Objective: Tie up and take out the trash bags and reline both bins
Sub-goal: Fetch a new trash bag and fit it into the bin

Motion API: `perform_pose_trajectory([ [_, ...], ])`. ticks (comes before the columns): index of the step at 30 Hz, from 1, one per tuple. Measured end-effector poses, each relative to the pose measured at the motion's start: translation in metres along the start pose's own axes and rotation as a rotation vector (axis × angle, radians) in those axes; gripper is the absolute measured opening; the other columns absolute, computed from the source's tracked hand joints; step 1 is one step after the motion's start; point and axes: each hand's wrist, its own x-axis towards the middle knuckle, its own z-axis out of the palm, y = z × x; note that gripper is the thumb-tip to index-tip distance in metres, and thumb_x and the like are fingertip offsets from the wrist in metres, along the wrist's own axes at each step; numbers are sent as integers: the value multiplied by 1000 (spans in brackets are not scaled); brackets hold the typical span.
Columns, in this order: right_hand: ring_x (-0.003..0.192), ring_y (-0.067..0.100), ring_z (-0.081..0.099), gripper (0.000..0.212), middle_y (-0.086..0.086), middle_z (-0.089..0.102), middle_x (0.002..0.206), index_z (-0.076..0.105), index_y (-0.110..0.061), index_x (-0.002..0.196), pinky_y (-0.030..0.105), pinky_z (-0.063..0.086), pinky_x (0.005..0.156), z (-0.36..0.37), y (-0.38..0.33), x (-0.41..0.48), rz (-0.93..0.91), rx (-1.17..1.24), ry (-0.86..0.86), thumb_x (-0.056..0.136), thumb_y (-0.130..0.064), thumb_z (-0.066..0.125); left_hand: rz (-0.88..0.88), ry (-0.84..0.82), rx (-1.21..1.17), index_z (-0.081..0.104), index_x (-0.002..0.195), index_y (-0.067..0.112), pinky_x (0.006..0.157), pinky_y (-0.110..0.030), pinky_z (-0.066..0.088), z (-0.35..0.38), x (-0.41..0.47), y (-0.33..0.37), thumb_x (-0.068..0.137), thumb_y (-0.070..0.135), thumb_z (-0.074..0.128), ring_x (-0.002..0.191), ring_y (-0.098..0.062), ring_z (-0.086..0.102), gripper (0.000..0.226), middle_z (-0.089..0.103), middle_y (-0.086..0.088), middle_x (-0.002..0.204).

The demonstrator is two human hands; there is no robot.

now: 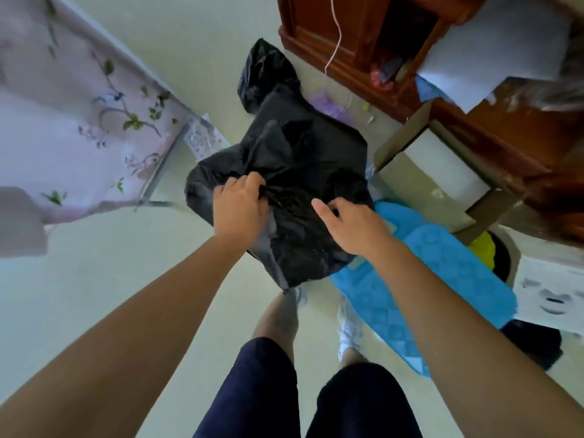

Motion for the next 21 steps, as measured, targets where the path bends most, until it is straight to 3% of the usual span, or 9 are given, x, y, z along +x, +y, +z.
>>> perform_pose_trajectory([
  [3,116,41,56,62,24,60,128,27,-16,152,46,46,91,-2,-23,-44,-59,-14,60,103,-53,33,-51,100,-34,60,104,7,81,-45,40,-63,-63,3,84,7,61,90,-38,55,20,65,-13,93],
  [6,114,42,58,69,25,59,128,16,-23,157,47,48,93,-1,-52,-91,-160,-70,52,100,-57,34,-103,209,-66,61,97,2,73,-45,44,-118,-125,3,81,0,65,85,-39,54,16,63,-18,89],
  [8,118,40,57,71,23,58,131,24,-24,155,46,47,96,-3,-71,-125,-226,-160,-31,97,-63,37,-137,258,-86,59,94,2,70,-43,43,-150,-163,2,81,-2,66,84,-38,53,15,62,-17,89],
  [10,108,37,62,67,17,63,123,46,-19,142,43,53,90,-4,-88,-155,-247,-241,-170,93,-66,43,-130,285,-91,57,89,2,67,-40,41,-175,-194,-2,78,-5,68,83,-36,52,17,60,-15,87],
  [12,90,33,66,49,14,67,107,63,-12,115,43,58,79,-4,-104,-183,-235,-297,-295,93,-54,53,-131,299,-84,56,87,4,65,-39,40,-197,-223,-9,77,-6,69,83,-36,52,18,59,-13,86],
  [15,94,34,65,26,12,67,103,65,-10,99,36,52,74,-3,-132,-211,-294,-475,-245,93,-35,57,-131,395,-77,57,87,4,64,-38,43,-225,-259,-26,73,-8,71,85,-31,50,23,60,-12,86],
  [19,111,33,59,53,11,62,123,56,-16,128,38,47,81,18,-198,-247,-396,-455,-86,95,-56,50,-250,629,-133,54,87,4,61,-34,41,-256,-320,-79,71,-10,70,85,-23,42,27,60,-13,84],
  [21,128,35,47,63,13,48,141,42,-18,146,41,42,95,48,-245,-266,-496,-487,-110,97,-58,46,-289,734,-139,50,88,8,57,-38,46,-269,-365,-117,73,-6,68,83,-26,44,27,59,-12,82],
])
